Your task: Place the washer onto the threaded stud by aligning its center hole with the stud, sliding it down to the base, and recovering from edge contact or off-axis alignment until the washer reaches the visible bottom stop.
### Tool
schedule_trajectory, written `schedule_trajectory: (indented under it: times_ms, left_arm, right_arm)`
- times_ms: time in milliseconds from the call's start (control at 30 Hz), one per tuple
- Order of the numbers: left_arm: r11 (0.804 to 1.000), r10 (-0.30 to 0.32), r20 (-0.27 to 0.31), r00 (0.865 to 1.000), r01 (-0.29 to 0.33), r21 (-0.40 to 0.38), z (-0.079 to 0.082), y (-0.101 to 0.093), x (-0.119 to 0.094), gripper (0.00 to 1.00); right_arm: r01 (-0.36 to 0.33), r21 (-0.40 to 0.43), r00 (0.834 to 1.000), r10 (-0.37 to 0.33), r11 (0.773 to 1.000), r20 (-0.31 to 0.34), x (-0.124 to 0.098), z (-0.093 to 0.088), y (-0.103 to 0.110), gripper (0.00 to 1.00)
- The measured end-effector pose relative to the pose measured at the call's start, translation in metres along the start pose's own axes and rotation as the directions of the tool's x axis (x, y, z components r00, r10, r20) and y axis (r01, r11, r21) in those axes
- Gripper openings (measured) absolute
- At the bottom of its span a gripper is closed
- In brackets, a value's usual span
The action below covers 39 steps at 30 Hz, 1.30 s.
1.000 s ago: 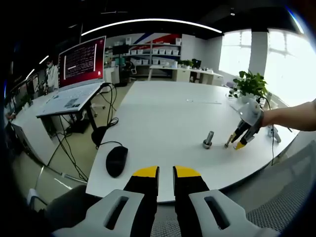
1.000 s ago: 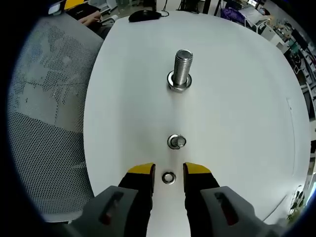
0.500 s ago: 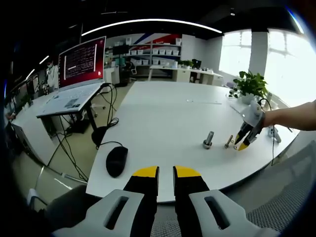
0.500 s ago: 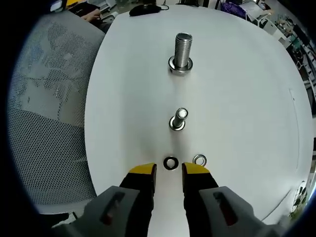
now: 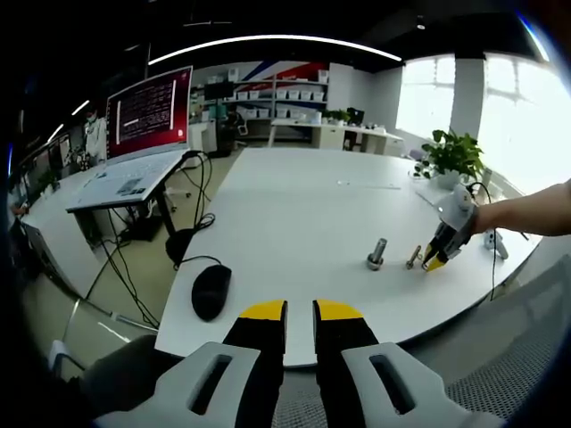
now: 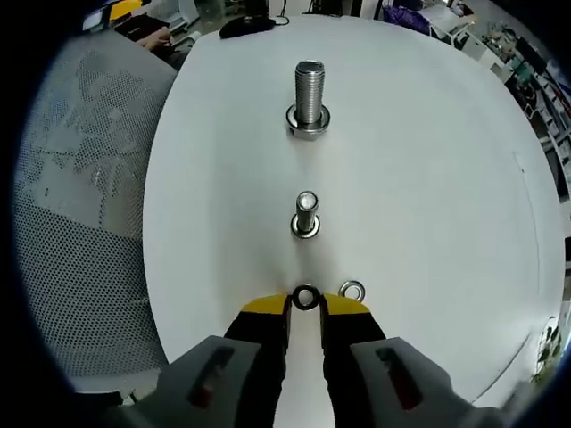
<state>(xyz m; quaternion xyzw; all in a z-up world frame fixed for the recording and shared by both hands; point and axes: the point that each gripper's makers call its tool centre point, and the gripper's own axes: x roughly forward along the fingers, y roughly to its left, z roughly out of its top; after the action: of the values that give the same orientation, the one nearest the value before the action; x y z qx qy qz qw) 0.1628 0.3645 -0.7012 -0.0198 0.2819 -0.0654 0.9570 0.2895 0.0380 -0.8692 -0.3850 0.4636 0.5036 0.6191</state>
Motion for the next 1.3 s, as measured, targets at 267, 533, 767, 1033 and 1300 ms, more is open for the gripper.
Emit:
schedule_trajectory:
  times_ms: [267,533,767,1033,1300]
  left_arm:
    - [1.000,-0.001,-0.003,1.000,0.001,0.002,0.000,0.000,0.000,0.09]
    - [1.000,-0.001,-0.001,1.000,0.001,0.000,0.000,-0.001,0.000,0.09]
    - [1.000,-0.002,-0.003,1.000,0.002,0.002,-0.001,-0.001,0.000,0.09]
    - [1.000,-0.002,-0.004,1.000,0.002,0.003,-0.001,-0.001,0.000,0.09]
    - [1.000,-0.004,-0.001,1.000,0.004,0.003,0.000,-0.001,0.000,0.09]
  right_arm:
    - [0.003,-0.078,0.998,-0.008,0.997,-0.063,0.004,0.003,0.002,0.15]
    - [-0.011,-0.070,0.996,0.005,0.997,-0.087,0.004,0.005,0.002,0.15]
    - [-0.023,-0.066,0.994,0.016,0.998,-0.105,0.004,0.005,0.001,0.15]
    - [-0.033,-0.081,0.989,0.020,0.996,-0.148,0.000,0.007,0.007,0.15]
    - [-0.016,-0.061,0.983,0.005,0.998,-0.184,-0.001,0.003,0.006,0.15]
